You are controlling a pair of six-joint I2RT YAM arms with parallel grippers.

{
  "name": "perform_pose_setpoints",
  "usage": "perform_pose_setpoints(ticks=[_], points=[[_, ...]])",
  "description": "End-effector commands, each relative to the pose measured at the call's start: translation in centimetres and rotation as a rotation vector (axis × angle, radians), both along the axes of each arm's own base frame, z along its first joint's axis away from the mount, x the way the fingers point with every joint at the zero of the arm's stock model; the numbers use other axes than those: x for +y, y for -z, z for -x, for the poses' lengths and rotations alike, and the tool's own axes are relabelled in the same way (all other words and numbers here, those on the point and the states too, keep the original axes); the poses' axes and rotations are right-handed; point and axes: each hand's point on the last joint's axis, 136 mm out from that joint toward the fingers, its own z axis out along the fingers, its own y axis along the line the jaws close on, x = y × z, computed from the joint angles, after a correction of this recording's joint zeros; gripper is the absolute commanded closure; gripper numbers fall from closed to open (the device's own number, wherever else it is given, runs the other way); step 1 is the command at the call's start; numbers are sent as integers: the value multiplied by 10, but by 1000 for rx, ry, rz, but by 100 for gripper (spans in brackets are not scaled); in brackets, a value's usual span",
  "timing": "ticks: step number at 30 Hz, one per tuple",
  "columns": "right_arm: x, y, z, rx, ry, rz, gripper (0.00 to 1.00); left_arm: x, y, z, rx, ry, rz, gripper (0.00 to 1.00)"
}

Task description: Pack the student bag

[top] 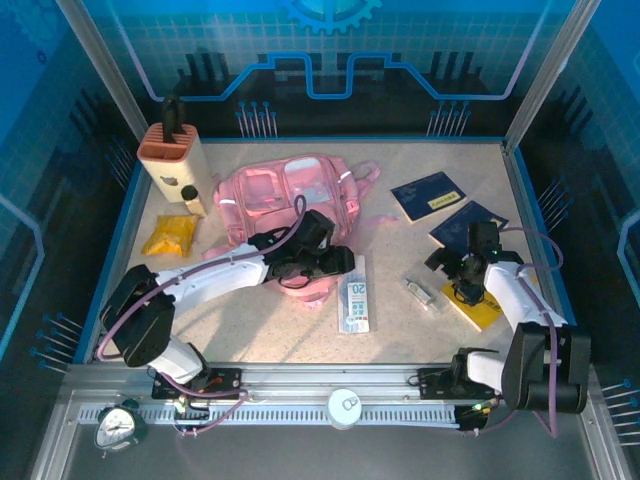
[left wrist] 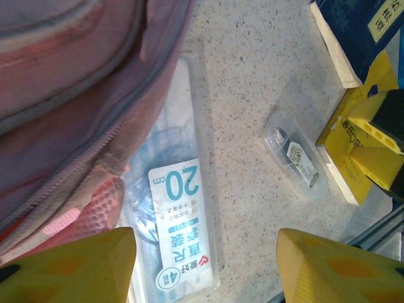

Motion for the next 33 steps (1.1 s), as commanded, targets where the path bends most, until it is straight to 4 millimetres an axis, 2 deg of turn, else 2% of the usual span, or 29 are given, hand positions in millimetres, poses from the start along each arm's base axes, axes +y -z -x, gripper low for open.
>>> perform_pose_setpoints(ticks=[1,7,11,17,21,24,27,30,33], points=[[8,10,-5,-5,26,-77,0,-14,-11,-3,-11,38,29,38],[29,23,-4,20,13,-115,0,-14,-7,-10,-25,55,-22,36],[58,34,-1,57,-7,-206,0,-13,-5,-15,-28,53,-43,35],[104,31,2,73,-106,-231,0,2,-4,-19,-23,29,-66,34],[123,23,2,75,-177,-246,0,15,-6,-23,-23,4,-73,34],[121,8,7,71,-243,-174,0,21,-10,-24,-34,-7,-77,33],[114,-9,7,22,-251,-184,0,19,-16,-26,-45,-3,-64,34],[91,-23,11,-1,-216,-161,0,1,-18,-27,-39,15,-15,34],[65,-26,14,-9,-178,-144,0,-26,-17,-28,-38,67,12,34]])
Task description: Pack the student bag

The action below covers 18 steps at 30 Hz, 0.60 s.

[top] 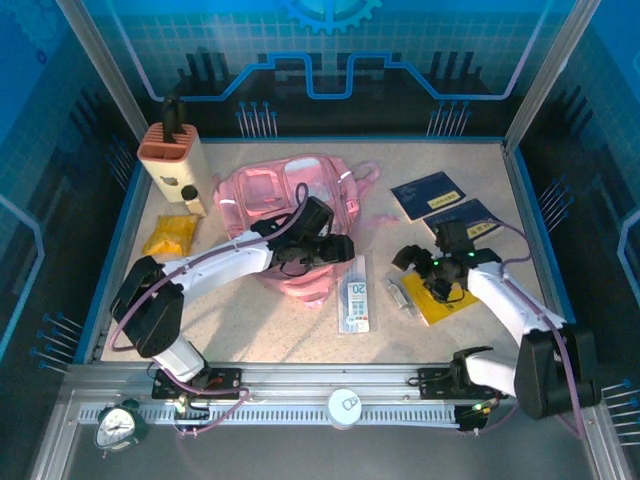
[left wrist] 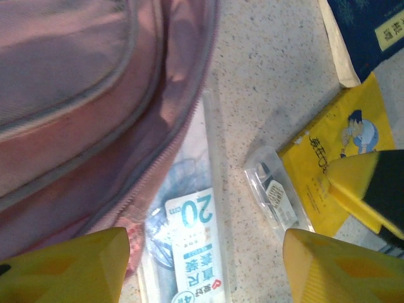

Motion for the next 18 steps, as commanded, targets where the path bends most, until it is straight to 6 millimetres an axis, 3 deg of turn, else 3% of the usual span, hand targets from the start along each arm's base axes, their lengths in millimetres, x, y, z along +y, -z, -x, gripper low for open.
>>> perform_pose_setpoints(ticks=[1,6,8,12,18], points=[[-24,-2,15,47,-4,20,0,-38,-12,-3,-21,78,60,35],[-49,3,4,50,52,-14,0,-83,-6,-7,-47,148,104,36],[-62,-1,2,62,103,-18,0,-103,-3,-7,-45,181,122,45],[-91,-6,15,51,205,42,0,-141,7,-6,-47,248,145,43],[-107,4,20,44,284,-20,0,-173,32,-15,-41,253,158,43]])
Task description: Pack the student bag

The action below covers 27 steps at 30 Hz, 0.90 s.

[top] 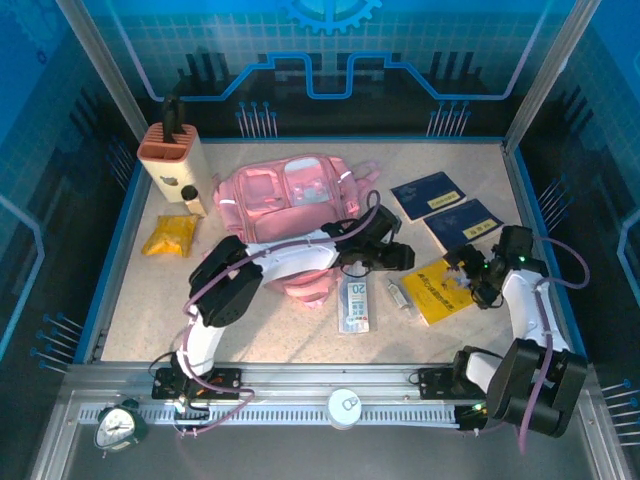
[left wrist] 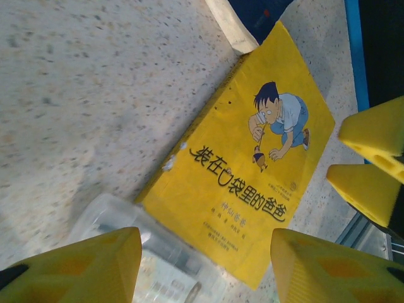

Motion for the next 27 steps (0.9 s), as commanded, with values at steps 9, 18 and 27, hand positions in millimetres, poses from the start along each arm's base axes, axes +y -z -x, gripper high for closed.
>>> perform_pose_setpoints(ticks=[9,18,27], points=[[14,22,-15,-8,-52,-147,0,-40,38,-4,102,48,17,52],[38,37,-21,30,-136,-156,3,-14,61,17,154,85,-99,56],[75,38,-27,38,-250,-130,1,34,66,34,150,76,-219,57]])
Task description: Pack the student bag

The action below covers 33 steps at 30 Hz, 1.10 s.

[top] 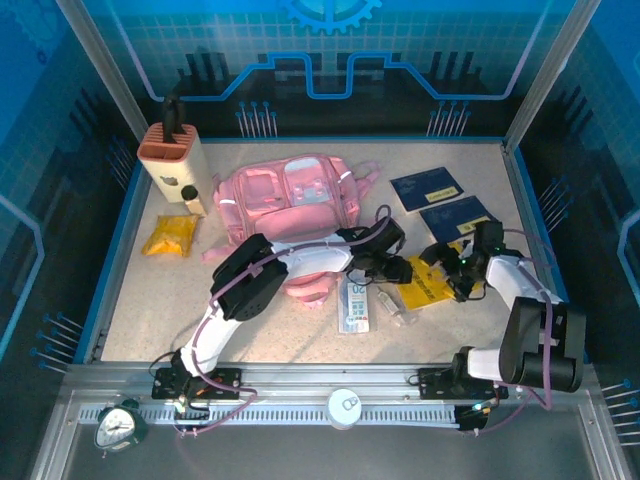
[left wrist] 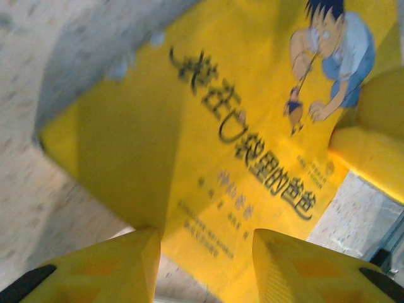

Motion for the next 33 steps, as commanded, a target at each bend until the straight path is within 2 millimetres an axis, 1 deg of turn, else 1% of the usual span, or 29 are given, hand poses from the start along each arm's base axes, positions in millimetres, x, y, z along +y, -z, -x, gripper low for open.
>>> perform_pose_setpoints(ticks=[1,4,7,9,10,12,15,17,20,21,23,26,28,31,33], points=[[16,3,1,24,-37,-15,1,36,7,11,14,2,-112,57],[12,-8,5,9,-45,27,0,42,-1,1,2,-26,-99,56],[6,-20,17,1,-53,70,0,45,-12,-15,-39,-58,-77,55],[4,-22,28,10,-55,81,0,44,-19,-25,-70,-74,-54,53],[4,-21,34,21,-58,87,0,41,-22,-31,-92,-74,-39,50],[1,-21,43,35,-54,94,0,34,-24,-43,-132,-69,-16,49],[-4,-17,52,44,-23,70,0,21,-22,-57,-164,-50,-10,47],[-7,-16,55,42,-10,53,0,16,-18,-66,-192,-51,-11,47],[-4,-14,56,41,-12,21,0,10,-12,-76,-224,-49,-13,45],[-1,-14,56,39,-14,5,0,10,-7,-79,-228,-47,-24,44],[4,-12,53,26,-15,-29,1,6,-1,-82,-224,-29,-44,44],[7,-8,50,34,-14,-58,5,6,11,-84,-210,-16,-74,43],[7,-5,48,40,-8,-62,7,1,17,-81,-184,12,-72,42],[6,0,44,42,-3,-65,11,3,23,-75,-144,31,-98,43],[6,1,39,33,4,-71,13,4,24,-64,-110,48,-86,44]])
